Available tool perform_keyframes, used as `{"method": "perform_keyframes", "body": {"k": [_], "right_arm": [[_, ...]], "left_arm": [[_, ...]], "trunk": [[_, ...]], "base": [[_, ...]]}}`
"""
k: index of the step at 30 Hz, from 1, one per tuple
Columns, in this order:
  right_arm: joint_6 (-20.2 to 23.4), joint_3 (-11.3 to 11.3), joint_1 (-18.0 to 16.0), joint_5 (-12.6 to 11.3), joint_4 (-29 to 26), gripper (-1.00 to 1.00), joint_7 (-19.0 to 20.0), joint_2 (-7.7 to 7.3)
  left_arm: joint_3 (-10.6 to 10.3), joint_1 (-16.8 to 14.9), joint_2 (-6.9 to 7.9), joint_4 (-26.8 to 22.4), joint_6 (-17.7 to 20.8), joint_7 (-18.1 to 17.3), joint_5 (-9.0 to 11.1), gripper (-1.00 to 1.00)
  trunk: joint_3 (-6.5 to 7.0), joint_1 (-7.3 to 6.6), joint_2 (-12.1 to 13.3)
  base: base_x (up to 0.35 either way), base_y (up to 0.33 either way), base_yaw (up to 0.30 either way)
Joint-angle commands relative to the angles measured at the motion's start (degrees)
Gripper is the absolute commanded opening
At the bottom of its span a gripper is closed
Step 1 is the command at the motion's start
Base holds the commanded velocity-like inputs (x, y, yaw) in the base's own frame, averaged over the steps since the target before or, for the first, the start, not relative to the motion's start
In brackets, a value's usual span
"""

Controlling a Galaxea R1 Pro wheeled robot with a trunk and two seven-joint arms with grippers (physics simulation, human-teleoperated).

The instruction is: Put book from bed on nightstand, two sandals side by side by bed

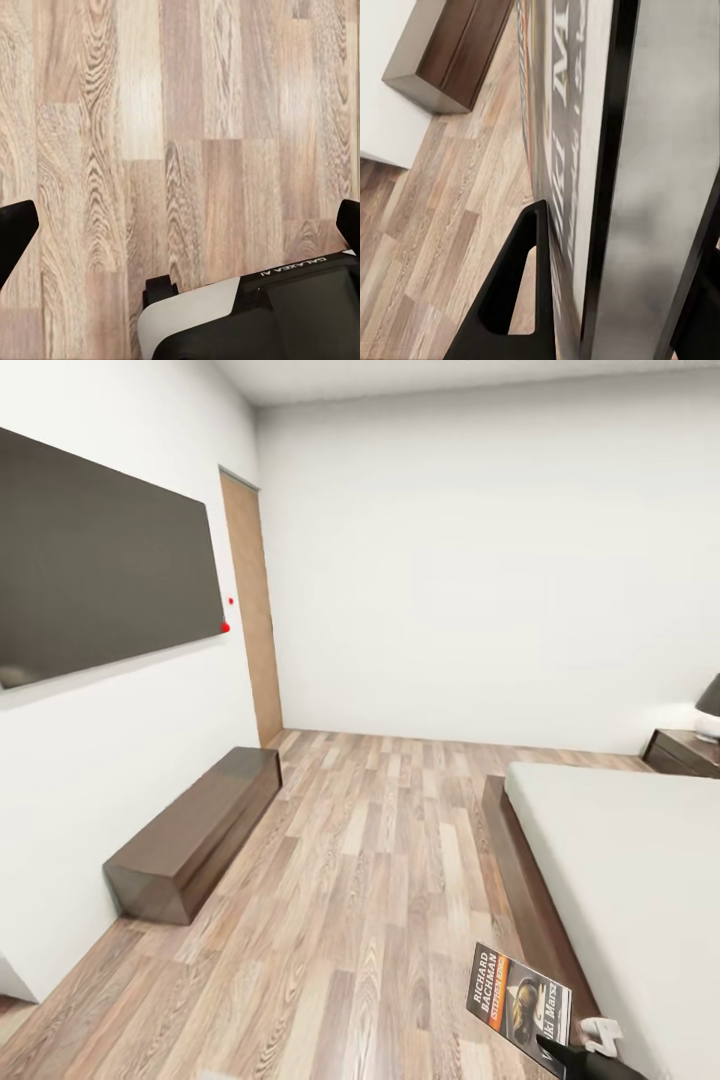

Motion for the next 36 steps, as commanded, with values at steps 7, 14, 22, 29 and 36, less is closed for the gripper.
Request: {"method": "perform_keyframes", "body": {"k": [7, 14, 22, 29, 36], "right_arm": [[-0.4, 0.3, -0.1, -0.4, 0.2, -1.0, 0.2, 0.03], [-0.4, 0.3, -0.1, -0.4, 0.2, -1.0, 0.2, 0.03], [-0.4, 0.3, -0.1, -0.4, 0.2, -1.0, 0.2, 0.03], [-0.4, 0.3, -0.1, -0.4, 0.2, -1.0, 0.2, 0.03], [-0.4, 0.3, -0.1, -0.4, 0.2, -1.0, 0.2, 0.03]], "left_arm": [[0.5, 0.0, 0.03, 0.0, -0.2, -0.2, -0.6, 1.0], [0.5, 0.0, 0.03, 0.0, -0.2, -0.2, -0.6, 1.0], [0.5, 0.0, 0.03, 0.0, -0.2, -0.2, -0.6, 1.0], [0.5, 0.0, 0.02, 0.0, -0.2, -0.2, -0.6, 1.0], [0.5, 0.0, 0.02, 0.0, -0.3, -0.2, -0.6, 1.0]], "trunk": [[-0.11, 0.03, -0.1], [-0.11, 0.03, -0.1], [-0.11, 0.03, -0.1], [-0.11, 0.03, -0.1], [-0.11, 0.03, -0.1]], "base": [[0.0, 0.0, -0.282], [0.0, 0.0, -0.282], [0.0, 0.0, -0.138], [0.0, 0.0, -0.006], [0.0, 0.0, 0.0]]}}
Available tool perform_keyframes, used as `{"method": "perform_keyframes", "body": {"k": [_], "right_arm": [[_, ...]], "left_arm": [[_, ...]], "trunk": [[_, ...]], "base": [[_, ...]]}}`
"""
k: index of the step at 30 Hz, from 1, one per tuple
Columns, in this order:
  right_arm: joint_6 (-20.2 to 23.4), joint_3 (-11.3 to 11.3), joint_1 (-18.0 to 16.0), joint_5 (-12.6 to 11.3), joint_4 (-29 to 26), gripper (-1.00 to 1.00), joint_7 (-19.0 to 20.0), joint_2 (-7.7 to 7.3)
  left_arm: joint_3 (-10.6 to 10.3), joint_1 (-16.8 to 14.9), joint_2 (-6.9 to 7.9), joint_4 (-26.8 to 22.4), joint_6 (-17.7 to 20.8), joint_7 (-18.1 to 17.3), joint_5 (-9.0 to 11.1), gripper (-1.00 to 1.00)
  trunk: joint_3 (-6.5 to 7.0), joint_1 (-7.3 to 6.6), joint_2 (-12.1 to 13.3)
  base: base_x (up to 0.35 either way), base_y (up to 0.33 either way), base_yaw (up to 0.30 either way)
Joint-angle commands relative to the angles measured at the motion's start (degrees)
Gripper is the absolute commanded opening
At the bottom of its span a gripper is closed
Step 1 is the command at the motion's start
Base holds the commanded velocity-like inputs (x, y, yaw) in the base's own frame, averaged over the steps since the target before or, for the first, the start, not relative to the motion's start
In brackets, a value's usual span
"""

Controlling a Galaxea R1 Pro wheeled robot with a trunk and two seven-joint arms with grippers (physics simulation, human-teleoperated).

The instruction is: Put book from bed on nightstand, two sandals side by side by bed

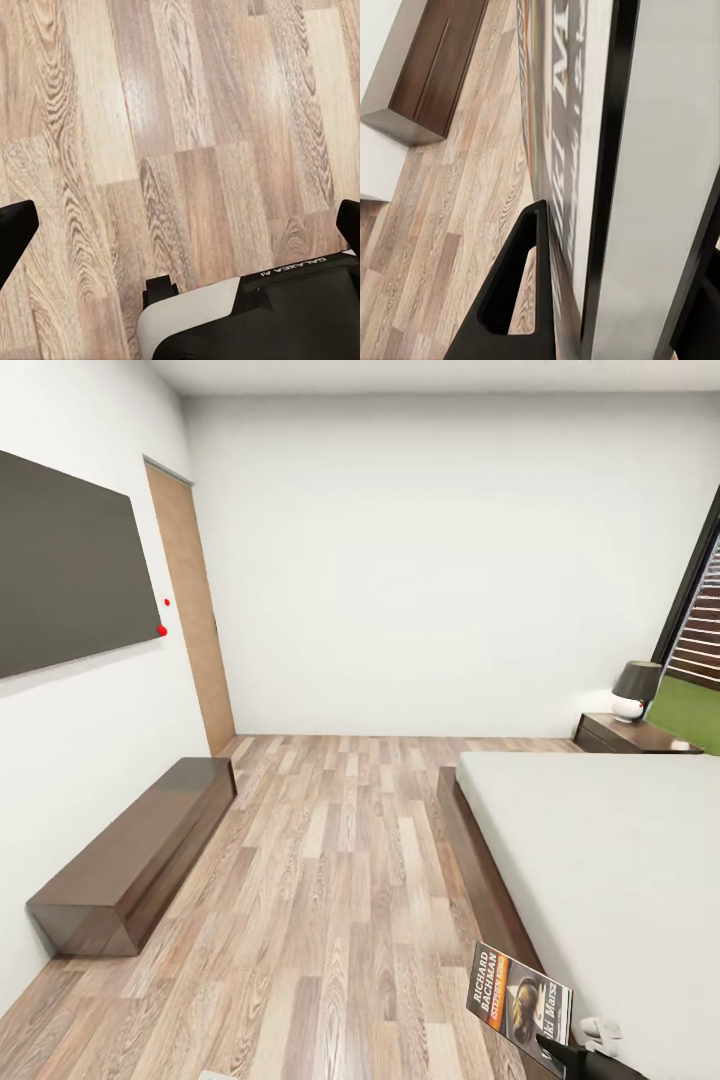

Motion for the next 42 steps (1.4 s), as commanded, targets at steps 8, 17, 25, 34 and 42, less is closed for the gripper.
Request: {"method": "perform_keyframes", "body": {"k": [8, 17, 25, 34, 42], "right_arm": [[-0.5, 0.4, -0.1, -0.4, 0.2, -1.0, 0.2, 0.02], [-0.5, 0.4, -0.1, -0.4, 0.2, -1.0, 0.2, 0.02], [-0.5, 0.4, -0.1, -0.4, 0.2, -1.0, 0.2, 0.02], [-0.4, 0.5, -0.1, -0.4, 0.2, -1.0, 0.2, 0.02], [-0.5, 0.5, -0.1, -0.4, 0.2, -1.0, 0.2, 0.02]], "left_arm": [[0.5, -0.1, -0.02, 0.0, -0.2, -0.2, -0.6, 1.0], [0.5, -0.1, -0.04, 0.0, -0.2, -0.2, -0.6, 1.0], [0.5, -0.1, -0.05, 0.0, -0.2, -0.2, -0.6, 1.0], [0.5, -0.1, -0.06, 0.0, -0.2, -0.2, -0.6, 1.0], [0.5, -0.1, -0.06, 0.0, -0.2, -0.2, -0.6, 1.0]], "trunk": [[0.18, 0.03, -0.1], [0.98, 0.03, -0.1], [1.24, 0.03, -0.1], [1.25, 0.03, -0.1], [1.25, 0.03, -0.1]], "base": [[0.0, 0.0, -0.026], [0.0, 0.0, -0.078], [0.0, 0.0, -0.026], [0.0, 0.0, 0.0], [0.001, 0.0, 0.0]]}}
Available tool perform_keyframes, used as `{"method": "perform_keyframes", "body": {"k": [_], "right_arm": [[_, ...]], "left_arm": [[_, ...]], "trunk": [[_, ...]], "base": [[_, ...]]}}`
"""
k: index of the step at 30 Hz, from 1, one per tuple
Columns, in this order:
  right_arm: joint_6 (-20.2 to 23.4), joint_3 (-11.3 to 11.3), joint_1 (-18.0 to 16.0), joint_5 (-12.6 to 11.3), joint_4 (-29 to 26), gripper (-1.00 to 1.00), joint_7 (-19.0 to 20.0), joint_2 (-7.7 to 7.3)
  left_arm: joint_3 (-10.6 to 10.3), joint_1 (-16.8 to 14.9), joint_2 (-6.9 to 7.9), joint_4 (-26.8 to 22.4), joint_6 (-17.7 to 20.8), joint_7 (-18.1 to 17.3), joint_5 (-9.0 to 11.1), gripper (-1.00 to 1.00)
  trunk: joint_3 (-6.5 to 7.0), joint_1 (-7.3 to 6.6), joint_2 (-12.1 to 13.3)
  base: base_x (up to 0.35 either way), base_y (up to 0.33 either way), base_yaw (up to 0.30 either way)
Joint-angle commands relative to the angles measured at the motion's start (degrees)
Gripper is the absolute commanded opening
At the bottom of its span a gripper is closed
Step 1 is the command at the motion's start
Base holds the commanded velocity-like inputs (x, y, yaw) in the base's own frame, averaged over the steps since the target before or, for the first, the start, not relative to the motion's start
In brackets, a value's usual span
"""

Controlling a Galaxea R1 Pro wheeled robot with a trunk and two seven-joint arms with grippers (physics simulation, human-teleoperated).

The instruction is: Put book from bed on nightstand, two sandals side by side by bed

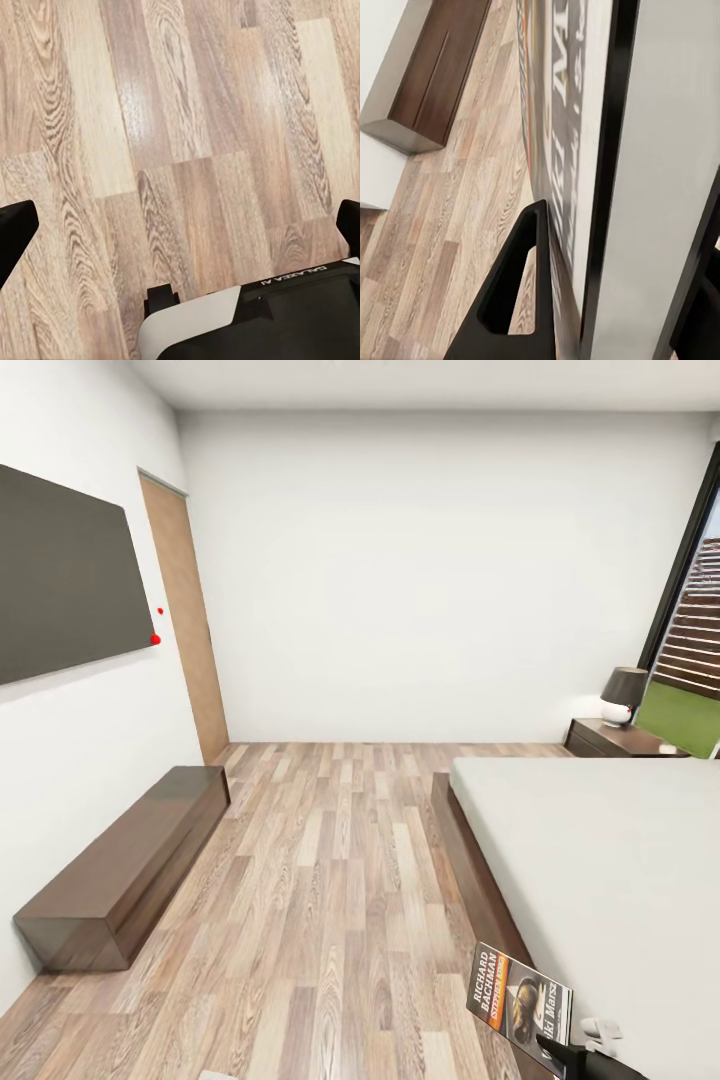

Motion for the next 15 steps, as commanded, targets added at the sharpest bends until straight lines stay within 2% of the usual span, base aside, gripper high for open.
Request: {"method": "perform_keyframes", "body": {"k": [1, 13, 15], "right_arm": [[-0.4, 0.4, -0.1, -0.4, 0.2, -1.0, 0.2, 0.01], [-0.4, 0.4, -0.1, -0.4, 0.2, -1.0, 0.2, 0.02], [-0.4, 0.4, -0.1, -0.4, 0.2, -1.0, 0.3, 0.02]], "left_arm": [[0.5, -0.1, 0.02, 0.0, -0.2, -0.2, -0.6, 1.0], [0.5, -0.1, 0.03, 0.0, -0.2, -0.2, -0.6, 1.0], [0.5, -0.1, 0.06, 0.0, -0.2, -0.2, -0.6, 1.0]], "trunk": [[-0.12, 0.03, -0.1], [-0.12, 0.03, -0.1], [-0.12, 0.03, -0.1]], "base": [[0.224, 0.0, 0.0], [0.312, 0.0, 0.0], [0.189, 0.0, 0.0]]}}
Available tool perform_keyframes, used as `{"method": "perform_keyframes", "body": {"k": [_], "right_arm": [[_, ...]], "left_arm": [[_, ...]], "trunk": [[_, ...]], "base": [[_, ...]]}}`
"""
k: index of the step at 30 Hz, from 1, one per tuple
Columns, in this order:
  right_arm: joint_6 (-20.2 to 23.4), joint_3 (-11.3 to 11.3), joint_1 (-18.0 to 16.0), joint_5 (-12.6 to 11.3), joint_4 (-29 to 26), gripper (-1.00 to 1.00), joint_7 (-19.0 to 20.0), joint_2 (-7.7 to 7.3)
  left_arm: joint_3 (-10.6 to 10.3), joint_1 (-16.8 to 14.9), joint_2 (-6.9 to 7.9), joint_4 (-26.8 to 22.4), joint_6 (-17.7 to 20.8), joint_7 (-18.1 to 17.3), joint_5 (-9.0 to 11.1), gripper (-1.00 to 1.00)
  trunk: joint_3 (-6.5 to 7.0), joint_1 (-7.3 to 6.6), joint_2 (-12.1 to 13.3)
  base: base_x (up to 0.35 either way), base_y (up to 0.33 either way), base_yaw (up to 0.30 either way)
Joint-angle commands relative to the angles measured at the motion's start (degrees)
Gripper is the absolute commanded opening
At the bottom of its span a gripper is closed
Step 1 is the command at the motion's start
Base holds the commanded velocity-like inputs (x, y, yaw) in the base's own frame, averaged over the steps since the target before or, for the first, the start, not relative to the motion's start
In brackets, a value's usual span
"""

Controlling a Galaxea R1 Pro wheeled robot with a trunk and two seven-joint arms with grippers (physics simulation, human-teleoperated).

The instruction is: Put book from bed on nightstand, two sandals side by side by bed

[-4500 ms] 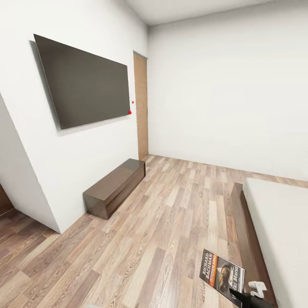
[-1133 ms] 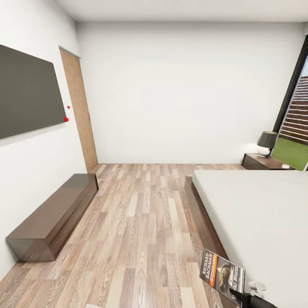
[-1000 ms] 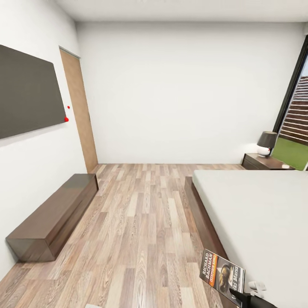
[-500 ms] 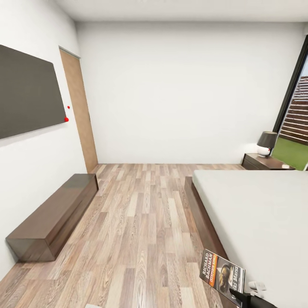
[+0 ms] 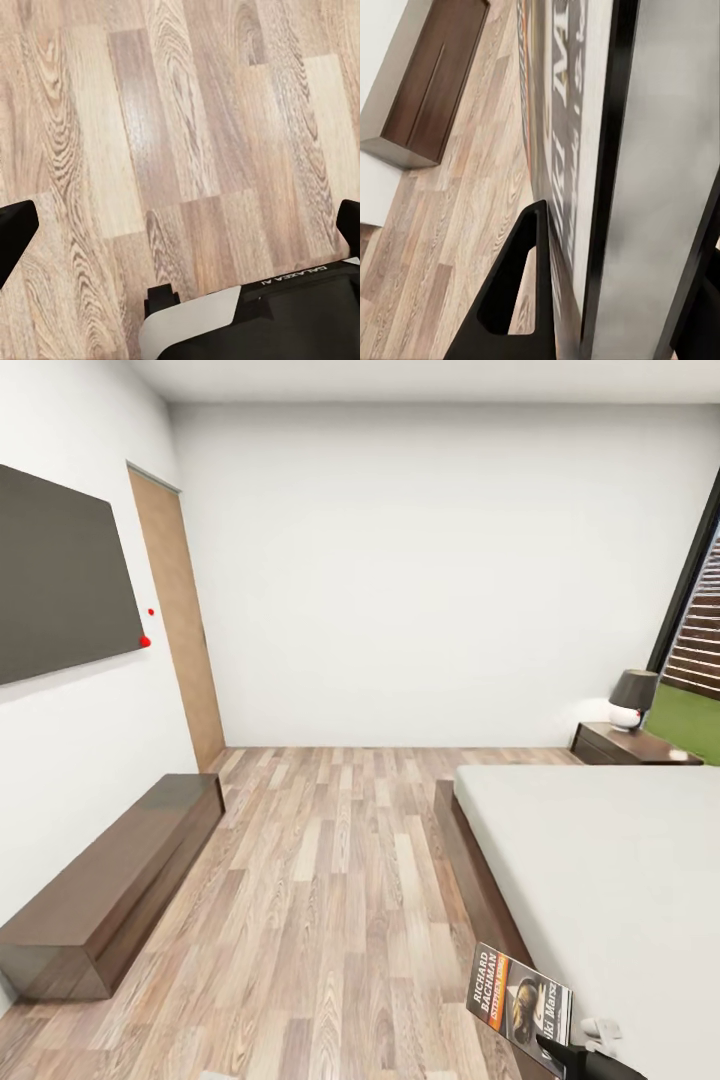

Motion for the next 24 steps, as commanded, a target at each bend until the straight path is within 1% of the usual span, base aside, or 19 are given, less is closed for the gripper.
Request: {"method": "perform_keyframes", "body": {"k": [1, 11, 15, 24], "right_arm": [[-0.4, 0.4, -0.1, -0.4, 0.2, -1.0, 0.2, 0.02], [-0.4, 0.4, -0.1, -0.4, 0.2, -1.0, 0.2, 0.02], [-0.4, 0.4, -0.1, -0.4, 0.2, -1.0, 0.2, 0.06], [-0.4, 0.4, -0.1, -0.4, 0.2, -1.0, 0.2, 0.1]], "left_arm": [[0.5, -0.1, 0.0, 0.0, -0.2, -0.2, -0.6, 1.0], [0.5, -0.1, 0.03, 0.0, -0.2, -0.2, -0.5, 1.0], [0.5, -0.1, 0.01, 0.0, -0.2, -0.2, -0.5, 1.0], [0.5, -0.1, -0.02, 0.0, -0.2, -0.2, -0.6, 1.0]], "trunk": [[-0.12, 0.04, -0.1], [-0.12, 0.04, -0.1], [-0.12, 0.04, -0.1], [-0.12, 0.04, -0.1]], "base": [[0.107, 0.0, 0.0], [0.042, 0.0, 0.0], [0.262, 0.0, 0.0], [0.326, 0.0, 0.0]]}}
